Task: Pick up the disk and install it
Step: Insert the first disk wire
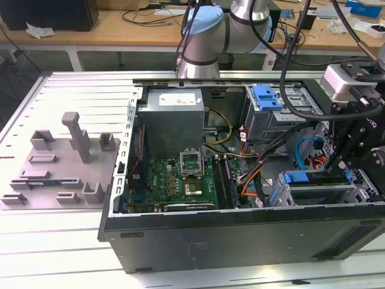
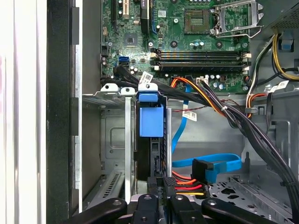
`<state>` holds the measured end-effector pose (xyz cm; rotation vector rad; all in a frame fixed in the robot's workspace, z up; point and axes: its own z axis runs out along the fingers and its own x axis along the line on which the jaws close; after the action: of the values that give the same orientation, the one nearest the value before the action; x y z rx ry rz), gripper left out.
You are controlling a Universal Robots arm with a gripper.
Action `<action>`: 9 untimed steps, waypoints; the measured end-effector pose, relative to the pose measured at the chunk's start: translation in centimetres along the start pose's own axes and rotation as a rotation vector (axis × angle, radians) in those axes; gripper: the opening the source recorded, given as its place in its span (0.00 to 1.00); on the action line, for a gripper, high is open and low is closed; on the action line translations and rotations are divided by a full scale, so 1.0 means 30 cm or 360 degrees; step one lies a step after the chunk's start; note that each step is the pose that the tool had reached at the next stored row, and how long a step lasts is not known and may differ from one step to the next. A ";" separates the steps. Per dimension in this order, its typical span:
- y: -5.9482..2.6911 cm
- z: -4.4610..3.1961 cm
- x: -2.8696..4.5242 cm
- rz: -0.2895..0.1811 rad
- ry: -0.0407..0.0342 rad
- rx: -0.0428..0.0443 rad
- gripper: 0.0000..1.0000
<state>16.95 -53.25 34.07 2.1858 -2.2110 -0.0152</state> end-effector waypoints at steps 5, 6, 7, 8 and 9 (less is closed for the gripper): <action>0.000 0.002 0.000 0.0000 0.0000 0.0000 0.16; 0.000 0.003 0.000 0.0000 0.0000 0.0000 0.16; 0.000 0.004 0.000 0.0000 0.0000 0.0000 0.16; 0.000 0.005 0.000 0.0000 0.0000 0.0000 0.16; 0.000 0.006 0.000 0.0000 0.0000 0.0000 0.16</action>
<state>16.95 -53.25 33.91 2.1859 -2.2111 -0.0153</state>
